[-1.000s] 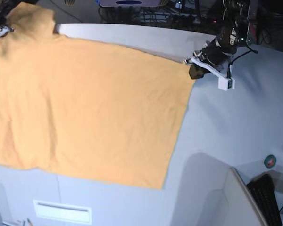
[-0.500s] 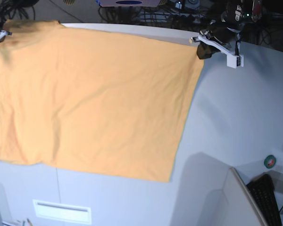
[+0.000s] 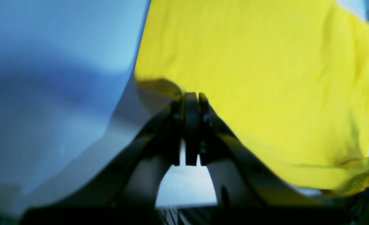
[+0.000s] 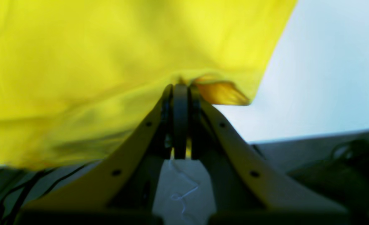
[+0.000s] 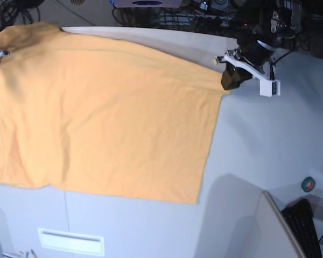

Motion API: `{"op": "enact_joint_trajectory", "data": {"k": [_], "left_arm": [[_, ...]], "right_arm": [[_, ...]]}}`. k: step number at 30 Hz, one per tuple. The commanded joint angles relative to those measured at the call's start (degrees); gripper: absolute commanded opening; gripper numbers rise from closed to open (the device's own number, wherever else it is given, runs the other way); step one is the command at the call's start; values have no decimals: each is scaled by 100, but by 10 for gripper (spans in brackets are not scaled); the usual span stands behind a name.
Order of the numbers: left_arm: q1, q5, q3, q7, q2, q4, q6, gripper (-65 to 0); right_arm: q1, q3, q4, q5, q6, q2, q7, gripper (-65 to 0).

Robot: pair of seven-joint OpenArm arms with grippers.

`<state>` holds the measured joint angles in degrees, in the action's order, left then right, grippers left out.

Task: Layout the t-shirt on the table in an organized manner, then fold the t-shirt properly
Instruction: 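Drag the shirt edge with the left gripper toward the shirt's middle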

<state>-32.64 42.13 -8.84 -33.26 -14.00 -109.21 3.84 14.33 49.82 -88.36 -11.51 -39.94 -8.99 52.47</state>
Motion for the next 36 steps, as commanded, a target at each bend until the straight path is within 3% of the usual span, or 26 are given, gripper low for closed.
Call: {"op": "enact_joint_trajectory", "data": {"k": [1, 4, 10, 17, 28, 34, 36], "left_arm": [[121, 46, -26, -204, -37, -64, 25, -650], [561, 38, -26, -732, 7, -37, 25, -650], [1317, 20, -70, -1206, 130, 138, 25, -650], [2205, 20, -26, -1224, 138, 1272, 25, -650], [3084, 20, -17, -1198, 174, 2152, 43, -650], [3409, 11, -17, -1198, 270, 2556, 60, -650], [3497, 11, -17, -1189, 288, 2741, 60, -650]], "right_arm": [[-74, -55, -101, -40, -6, -142, -108, -650], [-321, -160, -101, -40, -6, -178, -108, -650], [-760, -187, -74, -40, -6, -371, -108, -650], [-1340, -714, 392, -40, -6, -670, -117, -650], [-2263, -714, 1535, -32, -6, -1039, -170, -650], [-2378, -714, 2018, -32, -6, -1162, -557, -650], [-2387, -723, 2124, -32, 166, -1162, -724, -650]]}}
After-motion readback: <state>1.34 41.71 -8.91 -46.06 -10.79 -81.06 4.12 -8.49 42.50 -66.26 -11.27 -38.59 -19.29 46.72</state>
